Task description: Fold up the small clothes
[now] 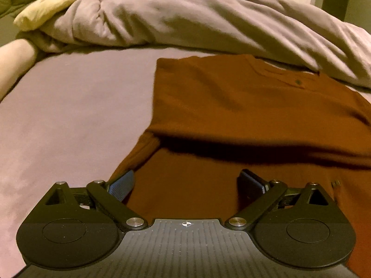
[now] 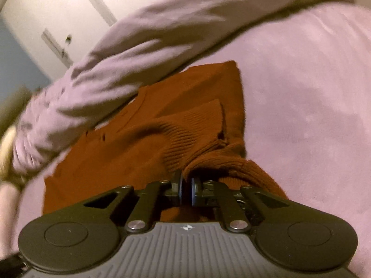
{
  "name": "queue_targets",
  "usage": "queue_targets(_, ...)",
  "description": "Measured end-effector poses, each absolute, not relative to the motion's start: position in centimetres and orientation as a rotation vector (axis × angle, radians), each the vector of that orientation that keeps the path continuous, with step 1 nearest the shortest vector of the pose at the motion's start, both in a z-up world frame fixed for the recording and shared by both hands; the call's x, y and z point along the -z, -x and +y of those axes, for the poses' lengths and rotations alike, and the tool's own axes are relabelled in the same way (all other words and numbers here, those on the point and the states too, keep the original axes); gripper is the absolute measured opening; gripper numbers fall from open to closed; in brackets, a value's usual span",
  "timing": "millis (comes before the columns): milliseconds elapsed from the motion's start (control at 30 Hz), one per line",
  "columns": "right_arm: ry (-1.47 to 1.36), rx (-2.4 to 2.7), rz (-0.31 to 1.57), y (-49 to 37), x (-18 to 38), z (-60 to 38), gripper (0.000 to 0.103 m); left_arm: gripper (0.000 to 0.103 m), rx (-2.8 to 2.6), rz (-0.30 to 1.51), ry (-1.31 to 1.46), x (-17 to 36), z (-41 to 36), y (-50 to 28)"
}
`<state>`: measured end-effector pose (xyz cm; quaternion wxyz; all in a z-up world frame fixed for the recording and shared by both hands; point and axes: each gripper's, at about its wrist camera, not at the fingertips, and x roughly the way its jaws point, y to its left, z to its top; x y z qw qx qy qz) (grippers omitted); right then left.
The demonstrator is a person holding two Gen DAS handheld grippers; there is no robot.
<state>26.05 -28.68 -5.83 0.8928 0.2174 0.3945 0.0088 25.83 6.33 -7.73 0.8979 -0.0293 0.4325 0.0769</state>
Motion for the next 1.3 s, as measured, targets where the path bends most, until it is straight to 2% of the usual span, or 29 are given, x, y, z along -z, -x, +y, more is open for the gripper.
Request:
queue_targets(100, -0.376, -0.019, 0.8, -23.6, 3.6, -28.7, 0.025, 0.1, -0.156, 0.895, 0.106, 6.7, 8.0, -22.5)
queue_targets(133, -0.36, -0.024, 0.795, -22.7, 3.2, -28.8, 0.027, 0.1, -0.167, 0.902, 0.111, 6.4, 8.5, -21.2)
queue_targets(433, -0.286, -0.003, 0.901, -7.8, 2.2, -31.8, 0.028, 0.1, -0.257, 0.988, 0.105, 6.2, 12.3, -10.5)
queue_targets(733, -0.291, -0.019, 0.945, -2.3, 2.8, -32.6, 0.028, 0.099, -0.176, 1.03, 0.258, 6.7, 12.9, -7.5)
queue_targets(933, -0.359, -0.029, 1.009, -1.7, 4.1, -33.6, 0.028, 0.08, -0.16, 1.04, 0.306, 6.7, 13.5, -6.5)
queue_targets(1000, -0.404, -0.047, 1.009, -1.3, 4.6, -33.9, 0.028, 0.07, -0.149, 1.04, 0.327, 6.5, 13.8, -6.3)
queue_targets(1067, -0.416, -0.054, 1.006, -1.1, 4.8, -33.9, 0.025, 0.061, -0.142, 1.041, 0.351, 6.5, 14.2, -6.3)
queue_targets(1133, -0.423, -0.067, 1.009, -1.2, 4.8, -34.0, 0.013, 0.051, -0.137, 1.044, 0.361, 6.4, 14.4, -6.3)
queue_targets(1200, -0.438, -0.071, 1.013, -1.3, 4.8, -34.0, 0.011, 0.037, -0.119, 1.045, 0.375, 6.2, 14.6, -6.1)
queue_targets(1300, -0.447, -0.077, 1.015, -1.4, 4.9, -34.0, 0.01, 0.033, -0.094, 1.052, 0.401, 6.2, 14.9, -5.9)
